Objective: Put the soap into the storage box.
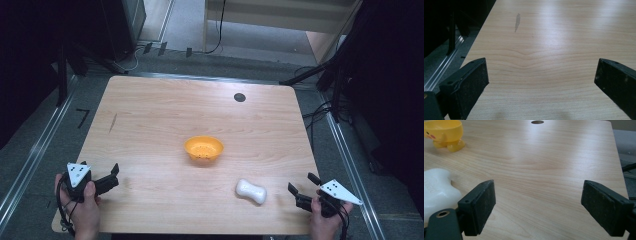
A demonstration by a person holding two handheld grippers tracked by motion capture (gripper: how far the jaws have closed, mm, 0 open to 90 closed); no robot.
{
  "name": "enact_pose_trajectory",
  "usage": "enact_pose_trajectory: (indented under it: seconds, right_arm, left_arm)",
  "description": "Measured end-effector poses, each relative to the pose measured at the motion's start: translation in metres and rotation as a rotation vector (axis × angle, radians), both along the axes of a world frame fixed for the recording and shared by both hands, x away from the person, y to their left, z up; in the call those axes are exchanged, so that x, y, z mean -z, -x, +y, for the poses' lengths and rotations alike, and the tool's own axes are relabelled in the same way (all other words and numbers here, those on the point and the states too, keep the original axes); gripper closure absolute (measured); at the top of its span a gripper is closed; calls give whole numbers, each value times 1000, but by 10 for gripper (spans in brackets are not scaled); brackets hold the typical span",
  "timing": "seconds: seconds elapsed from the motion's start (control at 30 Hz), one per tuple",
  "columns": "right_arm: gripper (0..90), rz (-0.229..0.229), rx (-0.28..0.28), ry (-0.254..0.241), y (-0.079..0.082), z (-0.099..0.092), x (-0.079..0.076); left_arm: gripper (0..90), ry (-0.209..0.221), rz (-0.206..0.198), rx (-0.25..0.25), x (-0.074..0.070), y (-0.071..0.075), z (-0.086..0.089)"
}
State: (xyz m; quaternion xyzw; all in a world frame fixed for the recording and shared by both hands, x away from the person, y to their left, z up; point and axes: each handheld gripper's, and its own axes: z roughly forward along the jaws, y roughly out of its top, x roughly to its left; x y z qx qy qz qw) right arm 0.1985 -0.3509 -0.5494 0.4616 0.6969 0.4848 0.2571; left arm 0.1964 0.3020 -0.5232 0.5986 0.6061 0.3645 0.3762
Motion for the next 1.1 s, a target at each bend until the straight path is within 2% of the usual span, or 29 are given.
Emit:
enact_pose_trajectory:
  seconds: [0.1,0.2,0.23,0.27,0.3,0.37,0.4,0.43,0.47,0.53,0.6,0.67,0.7,0.73,0.77,0.8,0.83,0.87,0.9,0.93,0.97,1.1]
  right_arm:
    - [123,9,-16,21,-1,3,0]
    - [106,37,-41,48,-2,5,0]
    - [103,54,-51,52,-2,6,0]
    - [100,83,-89,60,-4,6,-1]
    - [100,83,-89,60,-4,6,-1]
    - [93,124,-133,76,-6,8,-1]
    - [88,166,-180,101,-8,11,-2]
    - [88,166,-180,101,-8,11,-2]
    - [88,184,-201,126,-9,13,-3]
    - [88,217,-240,144,-11,16,-4]
    - [88,265,-294,202,-14,23,-9]
    - [88,277,-306,214,-15,25,-10]
    - [88,311,-343,244,-18,29,-15]
    - [88,311,-343,244,-18,29,-15]
    - [88,335,-363,284,-22,32,-19]
    - [88,350,-374,299,-23,34,-21]
    - [88,350,-374,299,-23,34,-21]
    - [89,373,-389,306,-27,37,-25]
    - [89,373,-389,306,-27,37,-25]
    - [90,401,-392,317,-29,39,-27]
    - [90,401,-392,317,-29,39,-27]
    - [90,457,-415,366,-34,49,-31]
  left_arm:
    - [0,3,12,5,0,-1,0]
    - [0,5,15,3,0,-2,0]
    - [0,6,14,6,0,-2,1]
    - [0,9,16,12,0,-2,1]
    - [0,9,16,12,0,-2,1]
    - [0,7,9,12,0,-1,0]
    - [0,5,5,13,0,-1,0]
    - [0,2,4,14,0,-1,0]
    - [0,2,4,13,0,0,0]
    - [0,2,4,13,0,-1,0]
    - [0,4,5,15,0,-1,0]
    - [0,6,8,16,0,-1,0]
    - [0,7,8,15,0,-1,0]
    - [0,8,8,15,0,-1,0]
    - [0,7,9,15,0,-1,0]
    - [0,5,11,17,0,-1,0]
    - [0,4,12,18,0,-1,0]
    - [0,0,12,17,0,-1,0]
    - [0,0,12,17,0,-1,0]
    - [0,-4,12,16,0,-1,-1]
    - [0,-4,12,16,0,-1,-1]
    - [0,-10,11,18,0,-1,-1]
